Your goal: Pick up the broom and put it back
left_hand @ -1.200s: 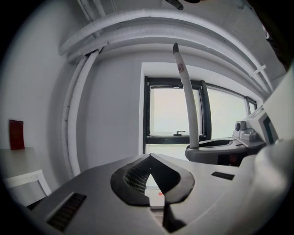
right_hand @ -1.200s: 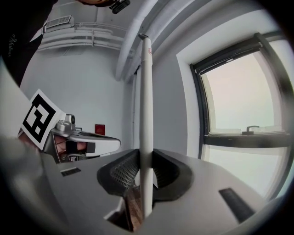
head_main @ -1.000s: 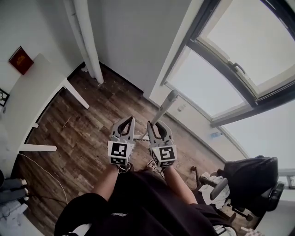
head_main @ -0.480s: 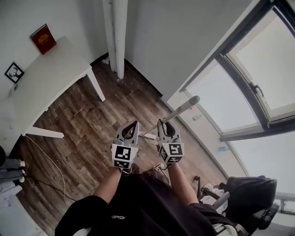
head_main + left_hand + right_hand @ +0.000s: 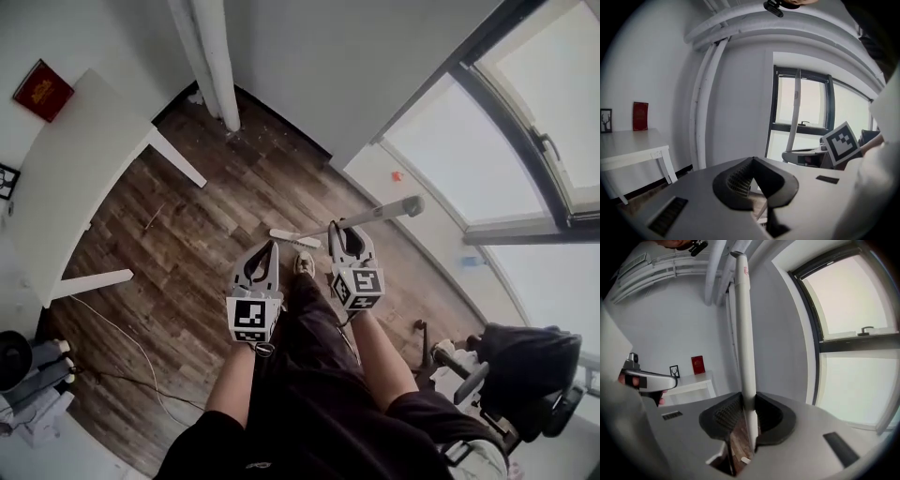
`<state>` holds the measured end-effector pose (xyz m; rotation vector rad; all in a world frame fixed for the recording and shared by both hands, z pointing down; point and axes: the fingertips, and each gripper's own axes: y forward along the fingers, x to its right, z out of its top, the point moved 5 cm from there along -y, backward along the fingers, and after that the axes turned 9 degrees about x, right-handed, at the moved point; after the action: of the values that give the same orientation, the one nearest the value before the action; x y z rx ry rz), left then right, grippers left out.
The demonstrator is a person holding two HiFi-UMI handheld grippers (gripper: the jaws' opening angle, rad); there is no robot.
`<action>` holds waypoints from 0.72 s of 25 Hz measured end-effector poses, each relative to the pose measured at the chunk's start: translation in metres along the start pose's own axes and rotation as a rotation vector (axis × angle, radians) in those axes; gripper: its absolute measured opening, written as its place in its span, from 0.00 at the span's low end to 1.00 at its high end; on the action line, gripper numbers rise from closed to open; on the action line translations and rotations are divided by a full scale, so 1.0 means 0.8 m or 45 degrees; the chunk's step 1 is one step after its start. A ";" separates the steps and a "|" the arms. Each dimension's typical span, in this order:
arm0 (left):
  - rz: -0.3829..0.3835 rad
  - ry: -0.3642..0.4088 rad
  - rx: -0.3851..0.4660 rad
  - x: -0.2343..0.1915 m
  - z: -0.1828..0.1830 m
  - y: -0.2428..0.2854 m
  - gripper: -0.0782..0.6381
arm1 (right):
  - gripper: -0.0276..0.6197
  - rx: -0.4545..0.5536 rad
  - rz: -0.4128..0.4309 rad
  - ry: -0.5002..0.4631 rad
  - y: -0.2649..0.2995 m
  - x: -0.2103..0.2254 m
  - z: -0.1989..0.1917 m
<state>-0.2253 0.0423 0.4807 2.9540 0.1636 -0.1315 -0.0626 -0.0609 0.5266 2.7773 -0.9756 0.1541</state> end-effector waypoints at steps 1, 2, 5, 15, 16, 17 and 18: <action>-0.013 0.007 -0.016 0.000 -0.008 0.013 0.11 | 0.20 -0.006 -0.001 -0.008 0.012 0.008 -0.005; -0.030 0.014 -0.041 0.001 -0.016 0.023 0.11 | 0.20 -0.024 -0.003 -0.012 0.019 0.014 -0.012; -0.067 0.010 -0.124 0.005 -0.036 0.048 0.11 | 0.20 -0.084 -0.004 -0.011 0.032 0.024 -0.034; -0.101 -0.013 -0.236 0.030 -0.055 0.146 0.11 | 0.20 -0.168 -0.078 0.056 0.101 0.124 -0.085; -0.108 -0.008 -0.245 0.029 -0.057 0.153 0.11 | 0.20 -0.178 -0.084 0.061 0.111 0.133 -0.093; -0.113 -0.004 -0.257 0.028 -0.059 0.159 0.11 | 0.20 -0.189 -0.089 0.069 0.119 0.141 -0.102; -0.116 -0.001 -0.273 0.026 -0.063 0.163 0.11 | 0.20 -0.203 -0.094 0.078 0.126 0.147 -0.111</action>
<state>-0.1852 -0.0736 0.5507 2.7337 0.2930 -0.1196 -0.0373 -0.1906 0.6471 2.6421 -0.8306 0.1424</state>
